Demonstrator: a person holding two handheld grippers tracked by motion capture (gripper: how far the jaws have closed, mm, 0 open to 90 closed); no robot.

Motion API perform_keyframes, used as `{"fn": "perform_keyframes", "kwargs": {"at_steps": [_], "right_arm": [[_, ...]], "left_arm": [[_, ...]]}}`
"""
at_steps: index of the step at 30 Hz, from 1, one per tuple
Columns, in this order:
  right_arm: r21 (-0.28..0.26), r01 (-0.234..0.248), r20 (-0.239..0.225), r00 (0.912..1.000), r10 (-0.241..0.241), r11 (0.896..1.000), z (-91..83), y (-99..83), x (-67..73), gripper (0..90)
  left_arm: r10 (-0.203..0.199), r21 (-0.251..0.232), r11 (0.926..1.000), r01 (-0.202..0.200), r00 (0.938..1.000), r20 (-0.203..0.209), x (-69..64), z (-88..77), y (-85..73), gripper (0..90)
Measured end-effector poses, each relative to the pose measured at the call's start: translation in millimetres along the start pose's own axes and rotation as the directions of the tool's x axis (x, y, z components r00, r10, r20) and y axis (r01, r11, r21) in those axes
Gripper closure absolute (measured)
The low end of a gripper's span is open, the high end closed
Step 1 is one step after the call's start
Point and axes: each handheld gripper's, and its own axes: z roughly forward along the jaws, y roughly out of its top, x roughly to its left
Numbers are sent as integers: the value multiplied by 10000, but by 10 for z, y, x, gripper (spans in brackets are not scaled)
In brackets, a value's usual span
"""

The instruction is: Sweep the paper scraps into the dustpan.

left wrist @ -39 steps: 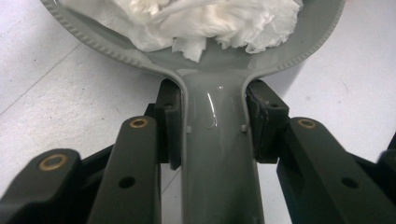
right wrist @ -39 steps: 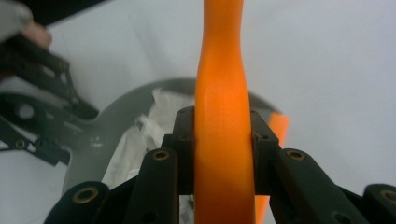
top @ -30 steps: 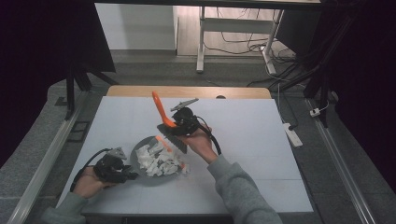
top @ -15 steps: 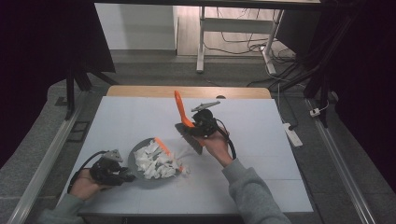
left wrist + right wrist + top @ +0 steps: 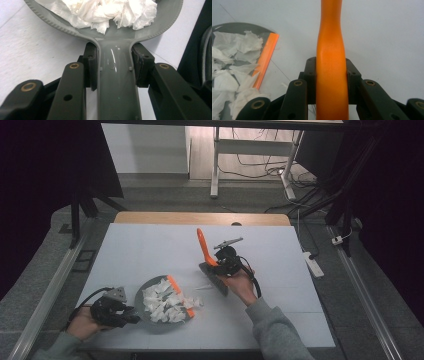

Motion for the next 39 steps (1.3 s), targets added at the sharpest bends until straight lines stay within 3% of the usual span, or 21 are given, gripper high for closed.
{"fn": "perform_keyframes", "kwargs": {"at_steps": [5, 10, 12, 15, 17, 18, 20, 26, 30, 34, 37, 39], "right_arm": [[207, -41, -324, 9995, 47, 9998, 68, 20, 123, 703], [495, 473, -978, 9943, -423, 9977, 215, 47, 493, 704], [485, 695, -1490, 9869, -616, 9964, 264, 57, 681, 704], [228, 942, -2464, 9654, -858, 9953, 276, 74, 931, 703], [-126, 1056, -2703, 9570, -1050, 9943, 217, 104, 1013, 703], [-312, 1130, -2596, 9586, -1173, 9931, 175, 121, 1022, 703], [-538, 1215, -2174, 9673, -1304, 9911, 83, 152, 977, 703], [-789, 772, -1235, 9886, -866, 9939, -84, 144, 627, 703], [-760, 573, -841, 9944, -637, 9955, -92, 102, 445, 703], [-454, 393, -140, 9991, -399, 9982, -24, 63, 307, 703], [-254, 173, 54, 9998, -172, 9995, 98, 33, 230, 703], [-146, 75, -46, 10000, -75, 9999, 158, 43, 254, 704]], "left_arm": [[18, 24, 10000, -18, 10000, 4, -35, 31, 45, 619], [-5, 6, 10000, 5, 10000, -88, -66, 63, 79, 619], [-29, 16, 10000, 29, 9999, -126, -73, 70, 95, 619], [-135, -68, 9999, 134, 9998, -164, -81, 83, 99, 619], [-194, -149, 9997, 191, 9996, -182, -80, 94, 93, 619], [-208, -184, 9996, 206, 9997, -145, -75, 99, 88, 619], [-301, -275, 9992, 296, 9994, -174, -77, 107, 80, 619], [-470, -418, 9981, 462, 9987, -182, -52, 126, 76, 619], [-471, -423, 9980, 461, 9986, -233, -58, 131, 83, 619], [-449, -388, 9983, 438, 9986, -281, -66, 132, 84, 619], [-433, -360, 9985, 423, 9986, -289, -68, 138, 91, 619], [-447, -362, 9984, 436, 9985, -310, -72, 142, 95, 619]]}}
